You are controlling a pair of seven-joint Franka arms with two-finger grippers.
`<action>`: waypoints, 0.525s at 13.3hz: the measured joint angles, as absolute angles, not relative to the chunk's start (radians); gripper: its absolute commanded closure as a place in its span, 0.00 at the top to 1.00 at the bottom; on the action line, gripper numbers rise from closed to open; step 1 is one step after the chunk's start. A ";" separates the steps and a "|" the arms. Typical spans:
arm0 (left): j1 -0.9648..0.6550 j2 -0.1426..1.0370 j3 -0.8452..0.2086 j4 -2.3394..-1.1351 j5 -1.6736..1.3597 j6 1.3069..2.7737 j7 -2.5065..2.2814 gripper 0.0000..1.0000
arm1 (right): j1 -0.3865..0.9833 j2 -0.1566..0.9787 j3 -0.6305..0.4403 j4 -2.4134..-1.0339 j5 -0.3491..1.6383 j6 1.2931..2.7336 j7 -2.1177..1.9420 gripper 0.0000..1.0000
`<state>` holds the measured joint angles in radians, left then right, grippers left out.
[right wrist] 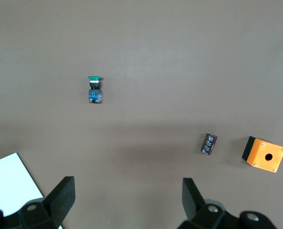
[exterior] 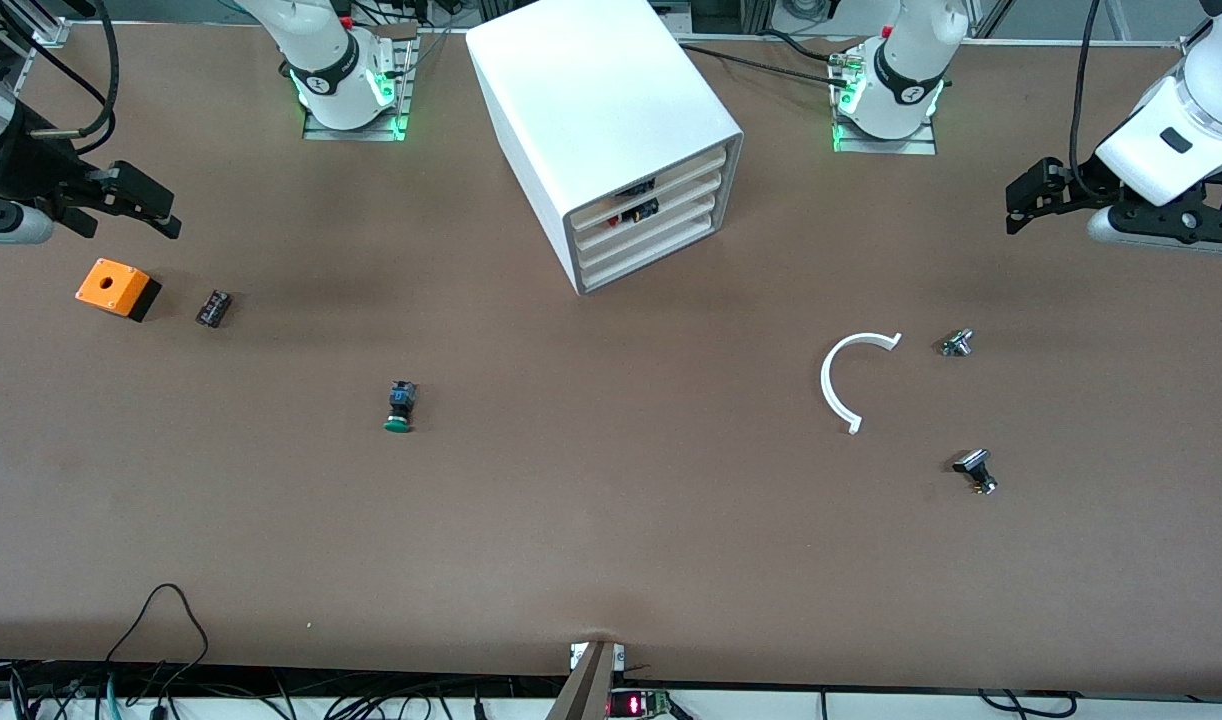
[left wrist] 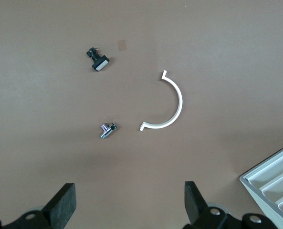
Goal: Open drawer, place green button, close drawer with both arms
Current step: 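Move the right gripper toward the green-capped button while the left gripper rises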
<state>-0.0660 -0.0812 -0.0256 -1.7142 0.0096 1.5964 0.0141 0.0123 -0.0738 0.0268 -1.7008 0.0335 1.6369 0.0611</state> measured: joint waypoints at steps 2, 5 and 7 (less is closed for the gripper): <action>-0.066 -0.081 -0.026 -1.713 0.010 1.596 0.013 1.00 | 0.012 -0.074 0.027 -1.701 0.034 1.637 0.061 0.99; -0.069 -0.081 -0.028 -1.710 0.010 1.594 0.012 1.00 | 0.012 -0.074 0.027 -1.701 0.034 1.636 0.059 0.99; -0.073 -0.081 -0.033 -1.710 0.009 1.593 0.011 1.00 | 0.012 -0.072 0.028 -1.702 0.034 1.632 0.055 0.99</action>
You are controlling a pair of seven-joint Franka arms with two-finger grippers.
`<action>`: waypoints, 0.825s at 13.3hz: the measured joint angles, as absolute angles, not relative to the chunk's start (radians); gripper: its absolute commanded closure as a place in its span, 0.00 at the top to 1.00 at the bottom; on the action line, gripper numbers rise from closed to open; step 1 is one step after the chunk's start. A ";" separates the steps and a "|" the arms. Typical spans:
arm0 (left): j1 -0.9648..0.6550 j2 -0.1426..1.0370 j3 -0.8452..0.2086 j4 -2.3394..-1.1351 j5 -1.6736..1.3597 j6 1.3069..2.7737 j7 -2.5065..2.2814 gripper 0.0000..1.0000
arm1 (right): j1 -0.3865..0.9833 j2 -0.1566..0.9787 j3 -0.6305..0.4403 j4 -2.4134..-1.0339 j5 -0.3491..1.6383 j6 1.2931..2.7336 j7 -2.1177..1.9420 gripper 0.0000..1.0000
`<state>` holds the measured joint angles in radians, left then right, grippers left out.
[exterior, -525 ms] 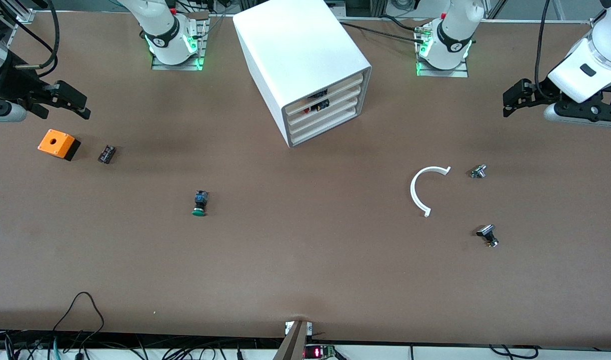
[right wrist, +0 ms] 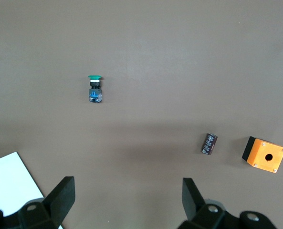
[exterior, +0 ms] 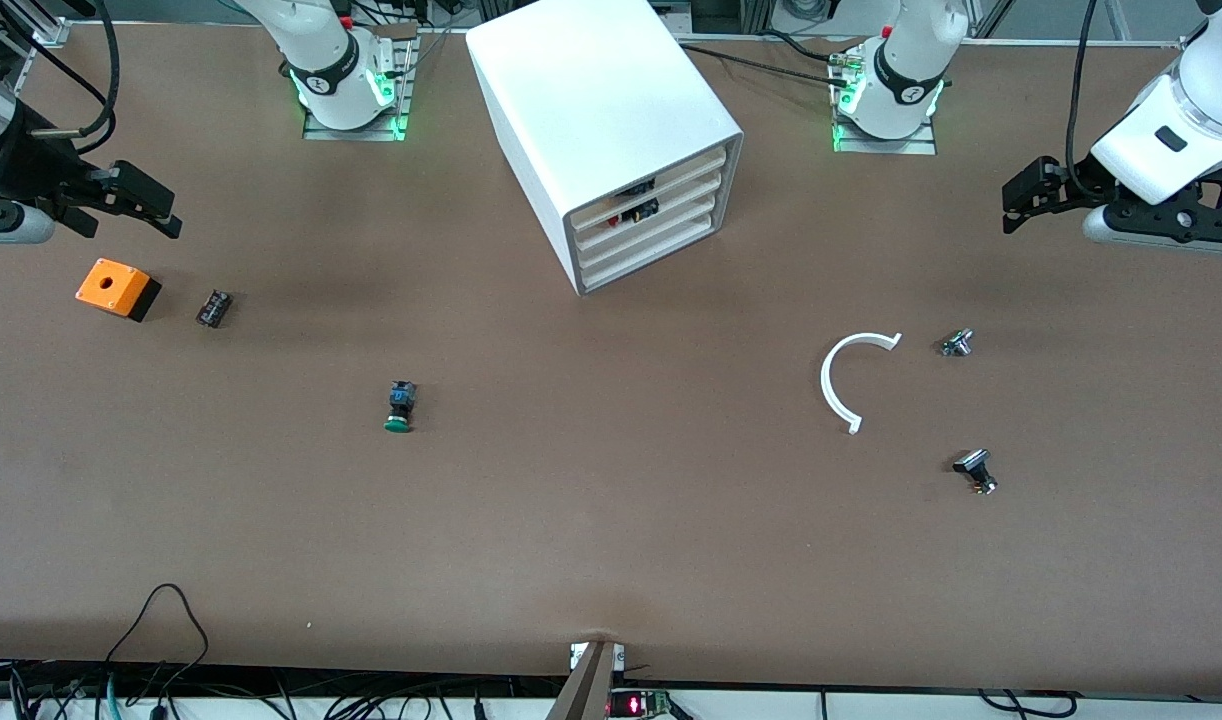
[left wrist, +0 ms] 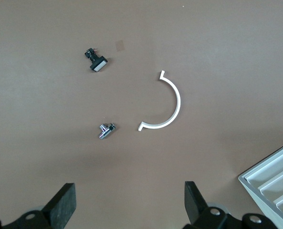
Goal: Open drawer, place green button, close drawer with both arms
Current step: 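Move the right gripper toward the green-capped button while the left gripper rises, then grasp the green button with the right gripper while the left gripper reaches the drawer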
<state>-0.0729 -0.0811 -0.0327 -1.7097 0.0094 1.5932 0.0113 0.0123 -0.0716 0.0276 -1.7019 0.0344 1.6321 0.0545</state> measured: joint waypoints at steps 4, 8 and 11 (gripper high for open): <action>-0.077 -0.081 -0.053 -1.706 0.009 1.589 0.010 1.00 | 0.014 -0.034 0.037 -1.719 0.034 1.620 0.051 0.99; -0.079 -0.073 -0.058 -1.678 0.009 1.576 0.009 1.00 | 0.058 0.038 0.046 -1.722 0.041 1.676 0.045 0.99; -0.083 -0.046 -0.060 -1.640 0.009 1.502 0.009 1.00 | 0.105 0.117 0.049 -1.729 0.041 1.764 0.045 0.99</action>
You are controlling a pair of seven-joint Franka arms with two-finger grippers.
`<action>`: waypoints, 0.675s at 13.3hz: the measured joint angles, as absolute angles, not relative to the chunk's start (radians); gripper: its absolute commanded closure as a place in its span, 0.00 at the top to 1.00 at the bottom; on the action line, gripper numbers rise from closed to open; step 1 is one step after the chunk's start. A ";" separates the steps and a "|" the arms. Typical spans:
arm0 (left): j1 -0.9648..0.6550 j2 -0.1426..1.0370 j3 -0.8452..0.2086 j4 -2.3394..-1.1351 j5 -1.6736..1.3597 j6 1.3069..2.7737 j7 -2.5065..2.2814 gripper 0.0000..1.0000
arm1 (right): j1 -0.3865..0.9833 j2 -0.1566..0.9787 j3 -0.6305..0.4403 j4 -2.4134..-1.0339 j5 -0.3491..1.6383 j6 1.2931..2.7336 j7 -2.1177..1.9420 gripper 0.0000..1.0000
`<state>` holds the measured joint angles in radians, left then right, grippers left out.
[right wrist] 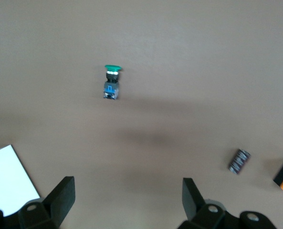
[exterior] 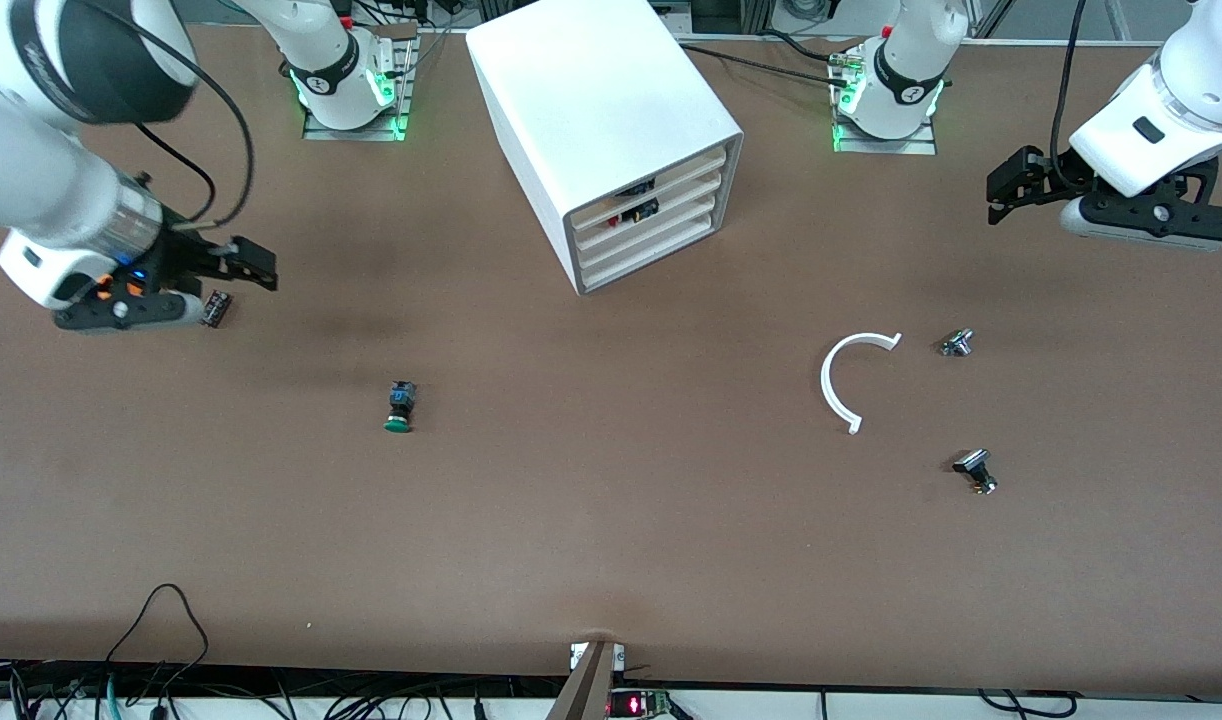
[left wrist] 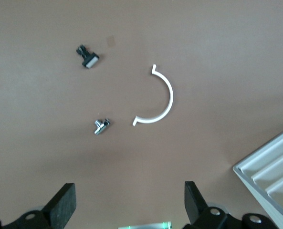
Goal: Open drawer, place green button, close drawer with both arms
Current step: 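Grasp the green button with the right gripper while the left gripper reaches the drawer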
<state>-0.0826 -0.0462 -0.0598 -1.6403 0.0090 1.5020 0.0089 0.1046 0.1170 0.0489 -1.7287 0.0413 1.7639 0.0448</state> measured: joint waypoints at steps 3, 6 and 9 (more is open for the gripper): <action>-0.094 -0.002 -0.065 -1.588 -0.015 1.371 0.009 1.00 | 0.116 0.195 0.053 -1.730 0.048 1.853 0.045 0.99; -0.094 0.041 -0.067 -1.559 -0.129 1.262 0.010 1.00 | 0.138 0.258 0.054 -1.737 0.054 1.927 0.045 0.99; -0.096 0.076 -0.068 -1.557 -0.257 1.194 0.013 1.00 | 0.166 0.321 0.054 -1.773 0.055 2.035 0.046 0.99</action>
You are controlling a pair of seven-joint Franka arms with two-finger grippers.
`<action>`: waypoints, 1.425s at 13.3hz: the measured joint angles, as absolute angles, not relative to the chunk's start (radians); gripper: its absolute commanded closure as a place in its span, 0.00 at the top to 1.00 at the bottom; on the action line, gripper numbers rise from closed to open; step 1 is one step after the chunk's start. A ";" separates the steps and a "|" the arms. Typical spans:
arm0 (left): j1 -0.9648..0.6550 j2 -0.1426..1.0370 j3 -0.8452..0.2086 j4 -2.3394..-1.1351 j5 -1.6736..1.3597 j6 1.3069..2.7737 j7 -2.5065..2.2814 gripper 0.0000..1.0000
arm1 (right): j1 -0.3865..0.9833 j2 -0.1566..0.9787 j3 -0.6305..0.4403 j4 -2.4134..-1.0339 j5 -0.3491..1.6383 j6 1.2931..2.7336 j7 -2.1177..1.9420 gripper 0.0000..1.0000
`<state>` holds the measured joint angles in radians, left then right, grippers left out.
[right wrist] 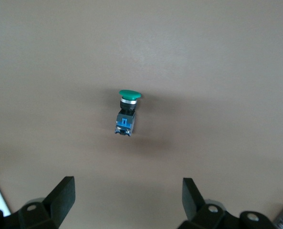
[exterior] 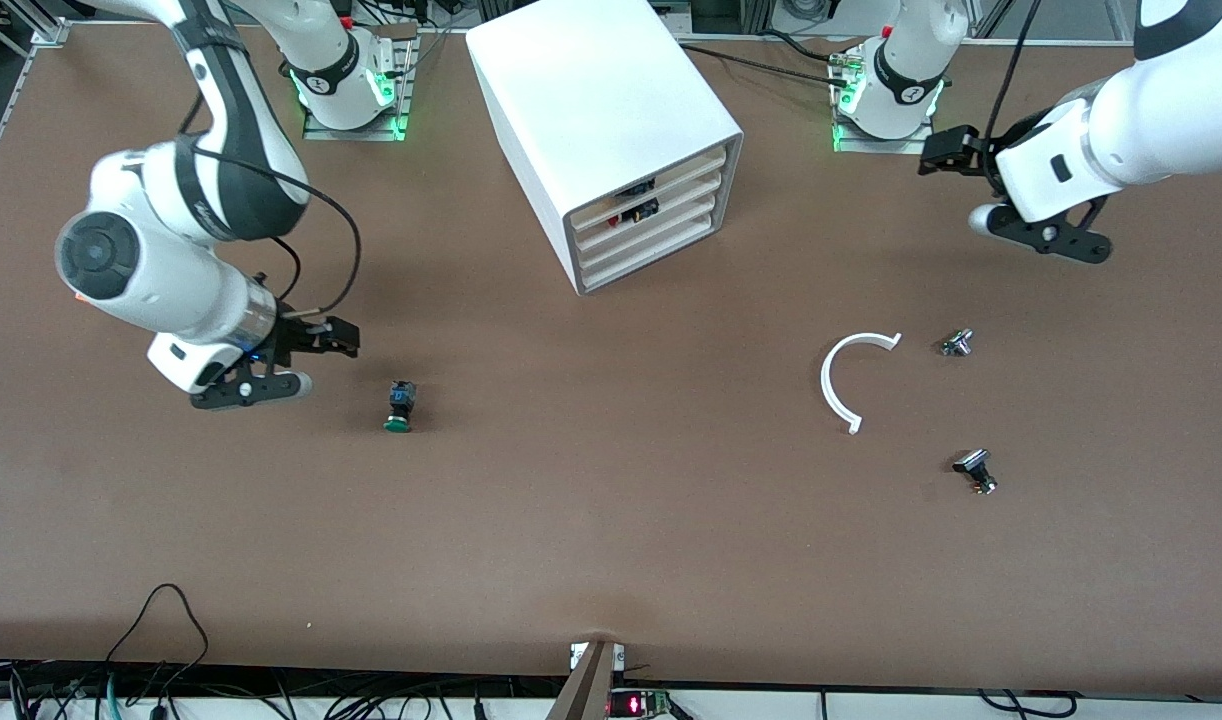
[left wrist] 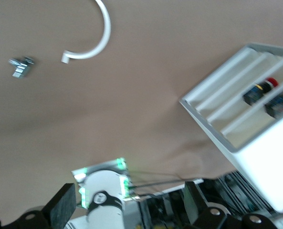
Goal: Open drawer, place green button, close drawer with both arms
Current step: 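Grasp the green button with the right gripper while the left gripper reaches the drawer, then hook the drawer handle with the left gripper while the right gripper lifts the button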
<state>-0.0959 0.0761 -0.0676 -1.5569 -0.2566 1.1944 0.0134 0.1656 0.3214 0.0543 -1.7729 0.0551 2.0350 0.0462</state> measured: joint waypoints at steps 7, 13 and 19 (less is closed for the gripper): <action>-0.082 0.326 -0.064 -1.558 -0.678 1.134 0.066 1.00 | 0.187 0.428 0.055 -1.974 0.055 2.475 0.046 0.99; -0.129 0.411 -0.127 -1.634 -0.738 1.403 0.374 1.00 | 0.254 0.538 0.056 -2.015 0.056 2.705 0.147 0.95; -0.124 0.384 -0.142 -1.863 -0.913 1.646 0.686 1.00 | 0.253 0.561 0.050 -2.024 0.056 2.747 0.149 0.42</action>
